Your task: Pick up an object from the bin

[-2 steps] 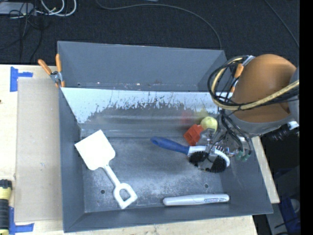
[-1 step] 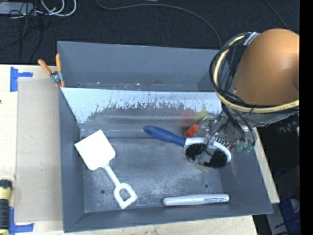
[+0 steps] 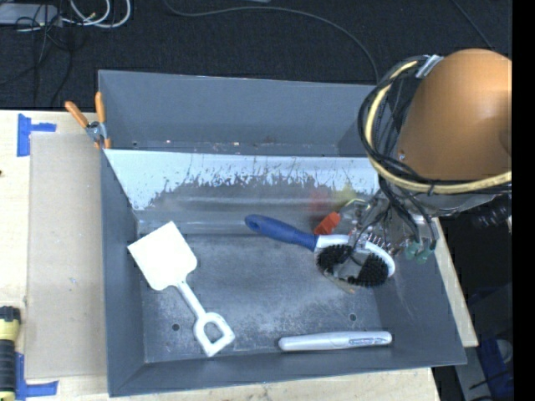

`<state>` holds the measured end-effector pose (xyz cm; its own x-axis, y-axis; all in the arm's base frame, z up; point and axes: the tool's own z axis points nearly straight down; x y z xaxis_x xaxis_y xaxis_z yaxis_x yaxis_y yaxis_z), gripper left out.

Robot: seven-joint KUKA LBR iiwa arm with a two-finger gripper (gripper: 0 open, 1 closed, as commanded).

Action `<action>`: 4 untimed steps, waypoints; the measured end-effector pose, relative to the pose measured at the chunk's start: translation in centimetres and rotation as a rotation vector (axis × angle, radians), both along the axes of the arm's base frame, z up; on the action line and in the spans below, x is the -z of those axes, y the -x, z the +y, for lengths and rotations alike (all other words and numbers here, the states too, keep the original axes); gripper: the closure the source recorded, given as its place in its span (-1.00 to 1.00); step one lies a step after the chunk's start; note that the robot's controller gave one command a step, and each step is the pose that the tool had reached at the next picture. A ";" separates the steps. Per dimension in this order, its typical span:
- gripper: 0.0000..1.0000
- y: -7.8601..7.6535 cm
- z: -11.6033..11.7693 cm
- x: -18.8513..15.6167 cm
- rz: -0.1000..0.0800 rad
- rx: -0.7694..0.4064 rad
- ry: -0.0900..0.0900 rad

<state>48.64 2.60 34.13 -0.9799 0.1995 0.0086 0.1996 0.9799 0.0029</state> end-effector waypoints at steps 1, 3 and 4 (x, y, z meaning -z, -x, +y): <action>1.00 0.0 0.0 0.0 0.000 -0.001 0.000; 1.00 0.0 0.0 0.0 0.000 -0.003 0.000; 1.00 0.7 4.7 2.3 -0.001 -0.010 0.001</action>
Offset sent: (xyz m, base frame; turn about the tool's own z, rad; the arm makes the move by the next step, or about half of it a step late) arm 0.0000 0.0000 0.0000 0.0000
